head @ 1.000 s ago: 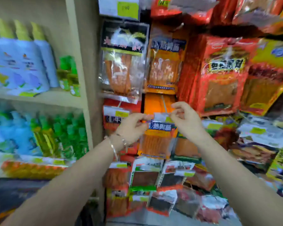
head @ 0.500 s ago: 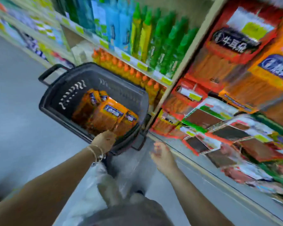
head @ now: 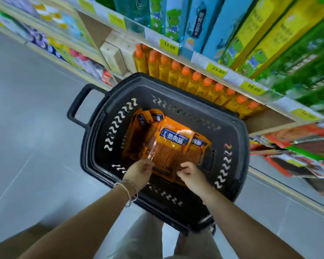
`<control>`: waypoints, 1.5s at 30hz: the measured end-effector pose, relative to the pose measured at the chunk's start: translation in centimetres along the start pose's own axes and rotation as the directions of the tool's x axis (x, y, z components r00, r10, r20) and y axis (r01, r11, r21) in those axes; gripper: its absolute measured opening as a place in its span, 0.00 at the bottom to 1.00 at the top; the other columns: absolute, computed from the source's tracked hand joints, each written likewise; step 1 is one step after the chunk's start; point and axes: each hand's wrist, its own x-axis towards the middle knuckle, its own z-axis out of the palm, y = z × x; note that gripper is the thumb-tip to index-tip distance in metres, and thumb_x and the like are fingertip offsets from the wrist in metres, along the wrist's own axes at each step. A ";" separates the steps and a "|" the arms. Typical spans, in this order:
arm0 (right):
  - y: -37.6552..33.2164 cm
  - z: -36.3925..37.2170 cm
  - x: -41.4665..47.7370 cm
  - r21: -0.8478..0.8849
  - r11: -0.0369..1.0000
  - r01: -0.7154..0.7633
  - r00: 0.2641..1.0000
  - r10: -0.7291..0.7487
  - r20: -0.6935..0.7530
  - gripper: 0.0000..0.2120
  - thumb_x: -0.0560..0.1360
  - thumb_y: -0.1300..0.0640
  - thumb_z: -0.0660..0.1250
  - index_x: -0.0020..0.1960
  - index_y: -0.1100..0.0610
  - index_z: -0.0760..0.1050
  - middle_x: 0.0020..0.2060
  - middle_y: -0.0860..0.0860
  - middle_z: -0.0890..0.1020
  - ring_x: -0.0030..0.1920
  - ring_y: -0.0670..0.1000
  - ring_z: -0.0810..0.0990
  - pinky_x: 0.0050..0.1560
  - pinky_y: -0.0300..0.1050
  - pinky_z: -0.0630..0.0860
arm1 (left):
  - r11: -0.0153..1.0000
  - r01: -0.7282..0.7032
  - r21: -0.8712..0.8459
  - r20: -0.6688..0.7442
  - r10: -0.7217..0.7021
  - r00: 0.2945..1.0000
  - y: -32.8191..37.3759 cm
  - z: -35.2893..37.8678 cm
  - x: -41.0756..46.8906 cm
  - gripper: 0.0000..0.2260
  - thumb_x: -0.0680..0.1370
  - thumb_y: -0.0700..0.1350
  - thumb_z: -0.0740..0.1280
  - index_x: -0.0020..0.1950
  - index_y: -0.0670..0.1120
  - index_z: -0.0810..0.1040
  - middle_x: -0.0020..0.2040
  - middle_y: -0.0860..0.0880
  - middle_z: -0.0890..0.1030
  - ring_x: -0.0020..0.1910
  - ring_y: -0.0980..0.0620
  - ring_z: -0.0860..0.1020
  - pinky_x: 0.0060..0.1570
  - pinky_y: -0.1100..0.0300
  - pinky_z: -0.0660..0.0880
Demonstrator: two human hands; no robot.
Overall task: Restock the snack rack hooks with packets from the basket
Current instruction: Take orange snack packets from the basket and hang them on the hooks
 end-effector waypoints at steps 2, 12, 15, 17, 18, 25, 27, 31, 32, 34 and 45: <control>0.1 1.0 3.9 0.065 0.992 -0.106 0.994 0.108 -0.021 0.13 0.76 0.54 0.65 0.59 0.55 0.71 0.45 0.49 0.77 0.45 0.51 0.78 0.42 0.42 0.71 | 0.999 0.000 0.047 0.079 -0.003 0.997 -0.6 -0.3 3.3 0.09 0.78 0.40 0.62 0.55 0.47 0.79 0.50 0.50 0.80 0.46 0.54 0.78 0.46 0.72 0.71; 4.6 3.9 15.6 0.457 0.835 -0.307 0.885 0.427 -0.185 0.17 0.76 0.53 0.67 0.62 0.59 0.74 0.51 0.52 0.76 0.53 0.55 0.76 0.50 0.44 0.68 | 0.989 0.148 0.032 0.124 -0.151 0.981 -3.9 -0.1 12.8 0.08 0.78 0.42 0.62 0.55 0.48 0.77 0.52 0.48 0.80 0.53 0.48 0.77 0.54 0.58 0.73; 5.1 5.1 17.3 0.546 0.786 -0.291 0.880 0.444 -0.169 0.20 0.75 0.51 0.69 0.64 0.58 0.72 0.52 0.52 0.76 0.53 0.53 0.75 0.53 0.45 0.70 | 0.988 0.151 0.023 0.142 -0.152 0.978 -4.8 0.2 13.6 0.07 0.78 0.44 0.62 0.54 0.52 0.75 0.48 0.53 0.78 0.48 0.53 0.76 0.49 0.62 0.70; 5.3 5.8 17.8 0.577 0.777 -0.250 0.862 0.451 -0.233 0.17 0.73 0.53 0.71 0.59 0.60 0.75 0.52 0.56 0.79 0.50 0.54 0.77 0.54 0.47 0.72 | 0.988 0.155 -0.018 0.136 -0.151 0.979 -4.9 0.4 14.1 0.07 0.78 0.44 0.62 0.53 0.53 0.75 0.48 0.54 0.78 0.48 0.54 0.76 0.50 0.62 0.69; 5.3 6.0 17.7 0.565 0.786 -0.250 0.852 0.457 -0.258 0.16 0.73 0.52 0.71 0.55 0.61 0.76 0.50 0.57 0.80 0.48 0.54 0.77 0.52 0.48 0.72 | 0.986 0.163 -0.044 0.130 -0.156 0.979 -4.9 0.5 14.2 0.06 0.78 0.44 0.62 0.52 0.54 0.75 0.48 0.54 0.78 0.48 0.55 0.76 0.51 0.63 0.69; 3.9 6.1 13.3 0.504 0.864 -0.003 0.903 0.219 -0.369 0.12 0.76 0.52 0.68 0.54 0.56 0.70 0.48 0.50 0.78 0.46 0.49 0.76 0.40 0.40 0.69 | 0.992 0.090 -0.085 0.014 -0.089 0.996 -4.4 0.5 13.9 0.14 0.77 0.44 0.64 0.63 0.49 0.74 0.54 0.54 0.78 0.52 0.57 0.75 0.51 0.66 0.67; 3.0 5.3 11.9 0.553 0.833 0.002 0.933 0.197 -0.300 0.17 0.76 0.49 0.66 0.61 0.55 0.69 0.55 0.50 0.77 0.51 0.48 0.77 0.41 0.40 0.71 | 0.974 0.106 -0.199 -0.005 -0.110 0.994 -4.1 0.5 14.0 0.16 0.76 0.46 0.66 0.64 0.48 0.72 0.55 0.53 0.78 0.53 0.55 0.76 0.53 0.64 0.68; 2.1 3.8 10.4 0.638 0.767 -0.063 0.985 0.150 -0.083 0.11 0.73 0.49 0.70 0.54 0.49 0.73 0.56 0.51 0.79 0.56 0.53 0.79 0.58 0.58 0.75 | 0.912 0.229 -0.341 0.145 -0.190 0.971 -3.7 0.5 14.1 0.29 0.68 0.58 0.73 0.65 0.50 0.71 0.56 0.54 0.78 0.54 0.55 0.77 0.55 0.60 0.72; 2.1 3.6 10.4 0.663 0.744 -0.085 0.992 0.126 -0.015 0.10 0.73 0.50 0.70 0.52 0.49 0.74 0.55 0.51 0.80 0.56 0.54 0.79 0.60 0.60 0.74 | 0.894 0.269 -0.358 0.202 -0.207 0.957 -3.6 0.5 14.0 0.29 0.65 0.61 0.74 0.62 0.52 0.73 0.55 0.54 0.79 0.53 0.55 0.78 0.55 0.57 0.74; 2.1 3.4 11.0 0.686 0.715 -0.135 0.991 0.104 0.088 0.09 0.73 0.49 0.70 0.51 0.49 0.76 0.52 0.50 0.83 0.55 0.53 0.80 0.61 0.60 0.73 | 0.844 0.348 -0.408 0.320 -0.225 0.920 -3.8 0.7 14.3 0.27 0.65 0.58 0.75 0.60 0.49 0.76 0.55 0.49 0.82 0.53 0.49 0.80 0.57 0.48 0.75; 10.9 3.8 18.8 0.158 0.959 -0.234 0.859 0.280 -0.428 0.35 0.73 0.45 0.69 0.75 0.52 0.58 0.73 0.53 0.65 0.69 0.58 0.68 0.68 0.53 0.66 | 0.961 0.181 -0.210 0.078 -0.168 0.983 -5.0 1.1 16.6 0.02 0.75 0.48 0.68 0.44 0.55 0.76 0.40 0.57 0.79 0.39 0.59 0.77 0.37 0.66 0.70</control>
